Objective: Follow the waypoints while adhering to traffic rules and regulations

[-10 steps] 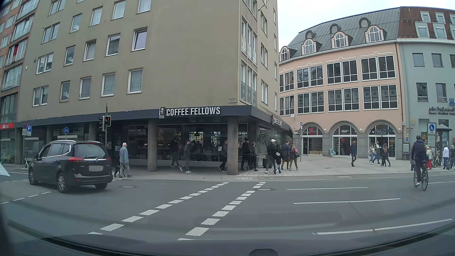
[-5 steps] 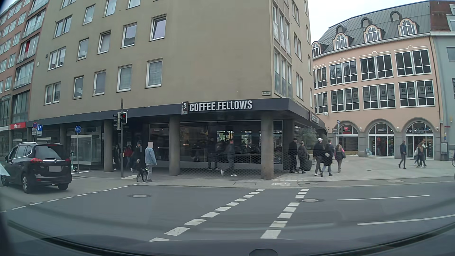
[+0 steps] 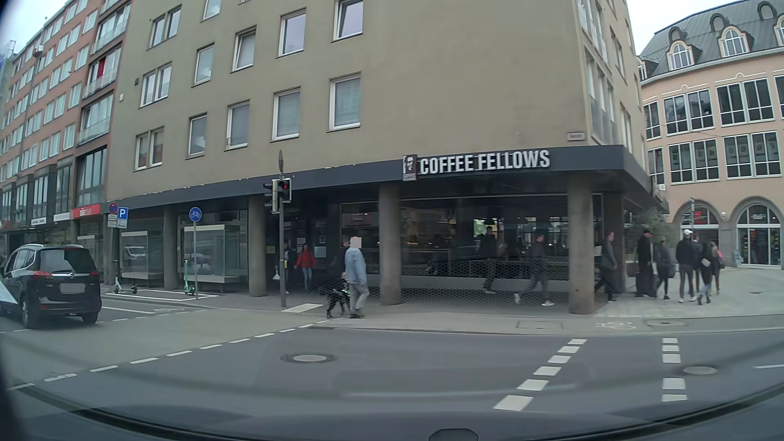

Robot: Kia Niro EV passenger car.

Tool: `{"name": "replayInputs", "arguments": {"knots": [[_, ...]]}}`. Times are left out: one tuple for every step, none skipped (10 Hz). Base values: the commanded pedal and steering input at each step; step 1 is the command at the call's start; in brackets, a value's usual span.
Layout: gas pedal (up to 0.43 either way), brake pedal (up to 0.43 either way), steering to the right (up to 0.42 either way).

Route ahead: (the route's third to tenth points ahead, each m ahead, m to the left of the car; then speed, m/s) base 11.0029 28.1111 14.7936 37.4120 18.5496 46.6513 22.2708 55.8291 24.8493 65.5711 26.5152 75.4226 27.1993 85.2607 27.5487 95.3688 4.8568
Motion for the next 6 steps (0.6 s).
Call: {"name": "replayInputs", "arguments": {"knots": [[0.177,0.0,-0.426],[0.177,0.0,-0.434],[0.177,0.0,-0.436],[0.177,0.0,-0.431],[0.177,0.0,-0.409],[0.177,0.0,-0.391]]}}
